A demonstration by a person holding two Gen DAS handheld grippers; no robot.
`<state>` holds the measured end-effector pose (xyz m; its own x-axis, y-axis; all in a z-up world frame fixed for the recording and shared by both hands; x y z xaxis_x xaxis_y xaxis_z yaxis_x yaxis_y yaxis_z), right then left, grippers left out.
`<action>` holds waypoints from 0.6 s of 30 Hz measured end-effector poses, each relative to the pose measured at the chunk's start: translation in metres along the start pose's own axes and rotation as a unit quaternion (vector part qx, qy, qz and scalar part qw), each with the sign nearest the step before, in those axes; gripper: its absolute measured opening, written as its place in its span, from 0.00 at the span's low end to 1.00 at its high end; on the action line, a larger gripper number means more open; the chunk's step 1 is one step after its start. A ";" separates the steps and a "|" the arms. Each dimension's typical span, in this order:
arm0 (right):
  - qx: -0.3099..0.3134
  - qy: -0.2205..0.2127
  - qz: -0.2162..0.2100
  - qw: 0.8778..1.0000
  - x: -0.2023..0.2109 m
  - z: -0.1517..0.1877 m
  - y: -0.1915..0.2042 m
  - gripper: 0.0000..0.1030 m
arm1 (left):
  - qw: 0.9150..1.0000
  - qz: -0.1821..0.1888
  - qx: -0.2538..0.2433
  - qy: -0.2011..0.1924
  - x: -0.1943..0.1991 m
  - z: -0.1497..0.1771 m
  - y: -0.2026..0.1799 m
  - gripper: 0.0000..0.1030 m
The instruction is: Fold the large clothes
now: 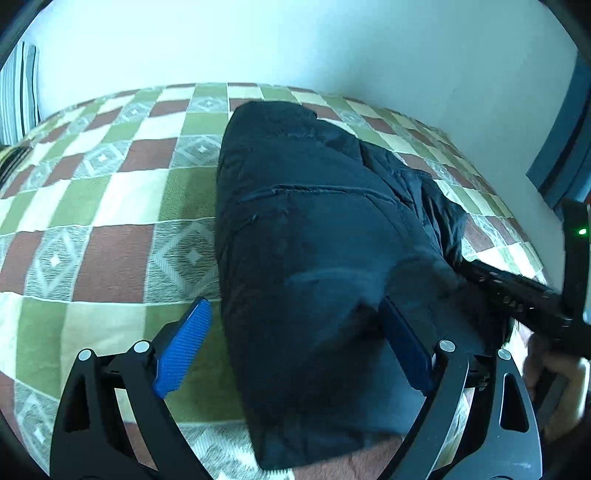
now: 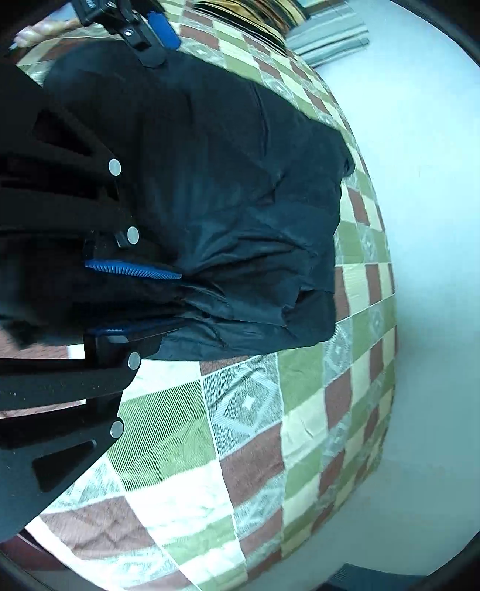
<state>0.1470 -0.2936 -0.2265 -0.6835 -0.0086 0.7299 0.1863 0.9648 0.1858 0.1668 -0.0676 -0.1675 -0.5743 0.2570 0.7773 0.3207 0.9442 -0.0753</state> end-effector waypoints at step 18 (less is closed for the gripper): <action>0.019 0.050 0.002 0.999 -0.037 0.043 -0.005 0.21 | 0.997 0.027 0.009 0.066 -0.055 0.033 -0.004 0.89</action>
<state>0.1409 -0.2871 -0.2822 -0.6082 -0.0296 0.7932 0.1602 0.9742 0.1592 0.1719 -0.0788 -0.2307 -0.4528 0.2788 0.8469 0.3337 0.9338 -0.1290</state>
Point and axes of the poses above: each gripper's, at about its wrist camera, not at the fingertips, and x roughly against the way its jaws point, y to its left, z to its underside, the point moved 5 cm from there along -x, roughly the way its jaws point, and after that the axes turned 9 degrees about -z, right-handed, at the moved point
